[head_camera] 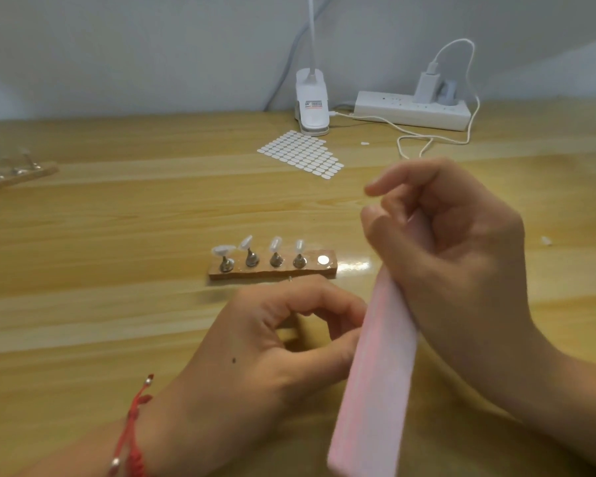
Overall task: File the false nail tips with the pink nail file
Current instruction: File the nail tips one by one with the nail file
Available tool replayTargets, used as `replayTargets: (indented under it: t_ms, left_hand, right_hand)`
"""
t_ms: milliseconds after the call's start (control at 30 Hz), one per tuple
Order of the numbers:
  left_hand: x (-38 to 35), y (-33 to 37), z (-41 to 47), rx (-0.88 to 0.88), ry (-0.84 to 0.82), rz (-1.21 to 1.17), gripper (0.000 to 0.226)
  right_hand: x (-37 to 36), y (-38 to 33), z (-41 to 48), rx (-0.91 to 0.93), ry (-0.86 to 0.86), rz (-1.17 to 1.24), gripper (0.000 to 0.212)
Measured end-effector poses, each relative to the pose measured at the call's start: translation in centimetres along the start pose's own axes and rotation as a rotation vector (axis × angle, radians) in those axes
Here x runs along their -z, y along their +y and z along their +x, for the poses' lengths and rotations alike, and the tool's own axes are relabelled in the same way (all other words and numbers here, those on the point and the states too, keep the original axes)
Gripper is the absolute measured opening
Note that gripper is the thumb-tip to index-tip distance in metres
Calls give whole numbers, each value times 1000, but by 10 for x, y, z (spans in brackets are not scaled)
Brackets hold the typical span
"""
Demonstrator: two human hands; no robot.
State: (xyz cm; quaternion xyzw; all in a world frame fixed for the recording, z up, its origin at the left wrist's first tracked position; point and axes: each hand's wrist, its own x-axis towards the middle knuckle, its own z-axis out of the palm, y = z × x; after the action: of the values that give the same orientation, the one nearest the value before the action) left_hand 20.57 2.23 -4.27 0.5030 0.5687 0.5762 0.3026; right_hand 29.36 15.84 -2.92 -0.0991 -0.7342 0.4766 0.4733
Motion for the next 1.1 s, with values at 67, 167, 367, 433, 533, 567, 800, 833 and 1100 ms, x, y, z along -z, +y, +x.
replayTargets:
  t_ms: [67,167,367,433,533,567,800,833,1100]
  left_hand:
    - [1,-2,0,12,33,22,12]
    - [2,-2,0,46,83,0,17]
    - [8,4,4,93,173,-205,14]
    - [11,1,5,97,194,-212,15]
    - [13,-3,5,99,189,-211,20]
    - [14,-3,5,108,190,-228,21]
    - [14,-4,4,133,193,-259,19]
    - [14,-3,4,134,189,-257,18]
    - [11,10,5,159,207,-235,7]
  right_hand:
    - [7,7,9,-59,50,-14,33]
    - [22,18,28,-199,196,-26,33]
    - [46,18,44,-307,144,62,29]
    - [49,7,44,-218,-68,101,20]
    - [45,-6,33,-50,-429,-37,13]
    - [41,-6,28,-20,-503,-87,17]
    - [32,-11,17,85,-617,-193,26]
    - [32,-12,17,88,-622,-198,24]
    - [30,-14,15,-49,-643,-129,19]
